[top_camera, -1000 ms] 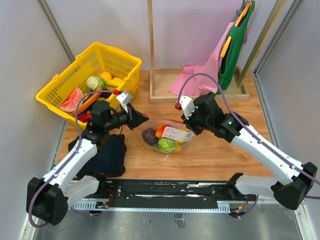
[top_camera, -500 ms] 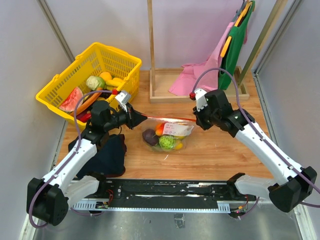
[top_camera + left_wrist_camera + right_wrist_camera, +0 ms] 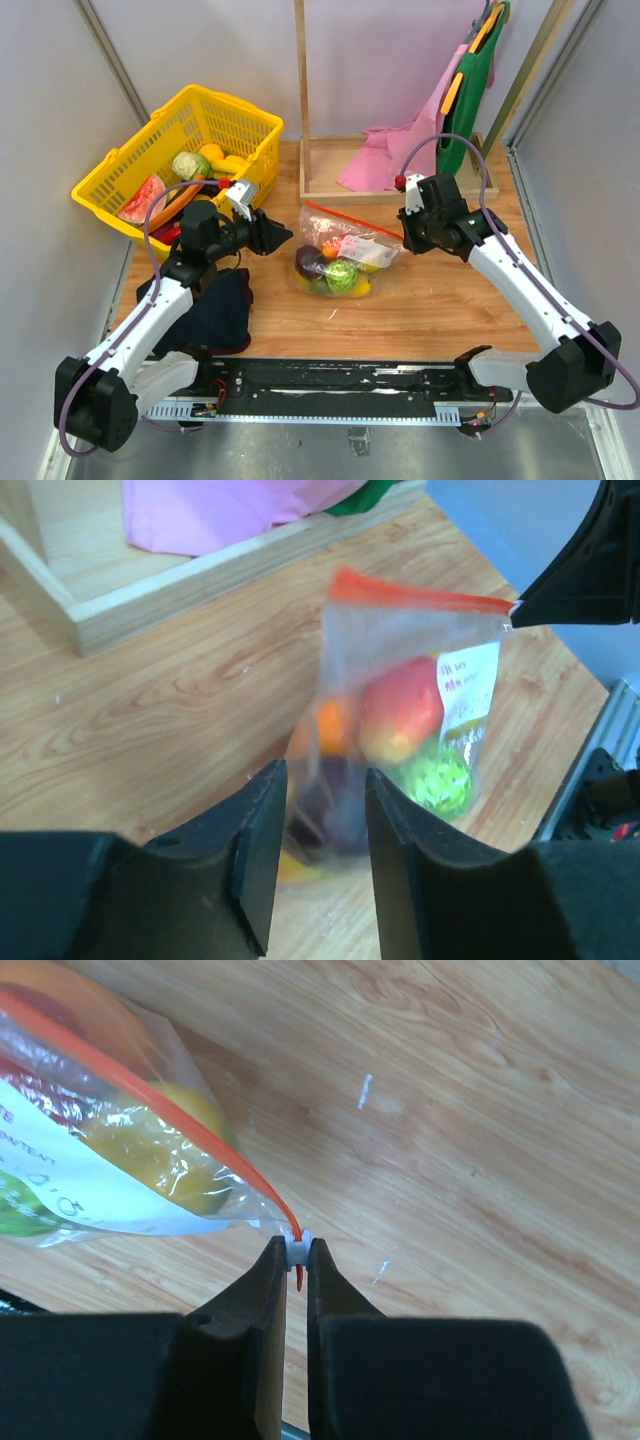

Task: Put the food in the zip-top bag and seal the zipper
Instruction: Place the zipper food storage bag at the center of the board.

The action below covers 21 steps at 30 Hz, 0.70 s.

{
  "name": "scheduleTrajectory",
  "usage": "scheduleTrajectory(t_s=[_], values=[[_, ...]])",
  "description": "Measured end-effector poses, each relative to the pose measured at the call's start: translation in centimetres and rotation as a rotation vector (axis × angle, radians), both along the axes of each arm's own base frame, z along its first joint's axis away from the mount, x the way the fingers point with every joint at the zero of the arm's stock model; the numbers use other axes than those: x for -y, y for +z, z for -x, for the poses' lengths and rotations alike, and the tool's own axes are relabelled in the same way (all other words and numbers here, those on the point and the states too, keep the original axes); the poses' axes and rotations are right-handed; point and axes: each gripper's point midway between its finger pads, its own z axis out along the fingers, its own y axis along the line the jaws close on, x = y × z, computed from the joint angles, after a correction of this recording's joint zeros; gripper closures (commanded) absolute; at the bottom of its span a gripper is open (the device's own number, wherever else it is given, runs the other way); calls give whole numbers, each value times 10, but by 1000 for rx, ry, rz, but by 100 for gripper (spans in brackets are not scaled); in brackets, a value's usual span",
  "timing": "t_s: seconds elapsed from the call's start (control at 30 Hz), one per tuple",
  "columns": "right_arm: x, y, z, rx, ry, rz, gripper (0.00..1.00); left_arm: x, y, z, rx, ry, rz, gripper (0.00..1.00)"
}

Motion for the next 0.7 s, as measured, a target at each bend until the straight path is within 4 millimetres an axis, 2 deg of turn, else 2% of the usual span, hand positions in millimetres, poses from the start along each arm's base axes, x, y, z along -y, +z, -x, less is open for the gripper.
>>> scheduleTrajectory(t_s=[0.23, 0.47, 0.6, 0.7], values=[[21, -24, -14, -77, -140, 39, 99, -7, -5, -5, -19, 53, -14, 22], [38, -43, -25, -125, -255, 66, 96, -9, -4, -6, -20, 74, -12, 12], [44, -64, -15, -191, -277, 95, 94, -9, -3, -6, -20, 78, -11, 10], [50, -85, 5, -257, -299, 114, 90, -9, -3, -6, -23, 79, -10, 8]])
